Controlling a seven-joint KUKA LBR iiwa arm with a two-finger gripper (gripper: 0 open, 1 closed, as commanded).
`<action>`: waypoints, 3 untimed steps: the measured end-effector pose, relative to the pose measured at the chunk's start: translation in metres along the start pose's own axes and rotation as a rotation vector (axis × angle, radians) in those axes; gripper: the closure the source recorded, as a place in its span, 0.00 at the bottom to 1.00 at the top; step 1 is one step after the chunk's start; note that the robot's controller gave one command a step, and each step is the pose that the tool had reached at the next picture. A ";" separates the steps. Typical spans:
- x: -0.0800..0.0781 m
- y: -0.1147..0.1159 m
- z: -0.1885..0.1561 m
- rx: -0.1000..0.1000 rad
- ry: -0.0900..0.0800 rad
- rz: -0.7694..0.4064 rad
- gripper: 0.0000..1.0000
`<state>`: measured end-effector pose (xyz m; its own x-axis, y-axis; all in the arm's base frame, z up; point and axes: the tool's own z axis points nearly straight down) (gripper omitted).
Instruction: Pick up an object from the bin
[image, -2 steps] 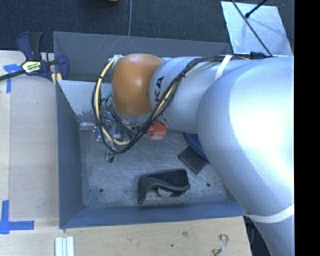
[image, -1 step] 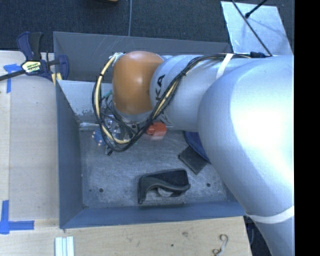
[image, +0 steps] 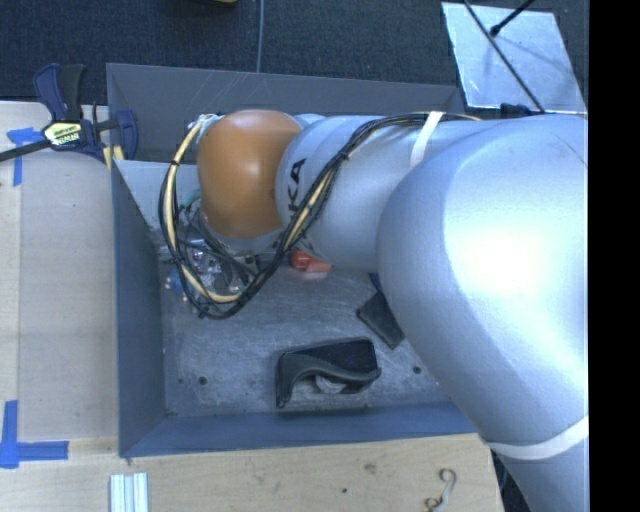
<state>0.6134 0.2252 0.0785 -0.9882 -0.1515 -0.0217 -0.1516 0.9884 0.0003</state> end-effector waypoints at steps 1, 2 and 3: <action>0.004 0.000 0.005 0.000 0.013 0.001 0.00; 0.002 0.001 0.002 -0.002 0.007 0.001 1.00; -0.006 0.012 -0.141 -0.002 0.009 -0.008 1.00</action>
Offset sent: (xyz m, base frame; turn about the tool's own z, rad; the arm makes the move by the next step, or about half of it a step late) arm 0.0000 0.0000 0.0000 0.0000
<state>0.6143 0.2378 0.2198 -0.9871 -0.1595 -0.0127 -0.1595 0.9872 0.0020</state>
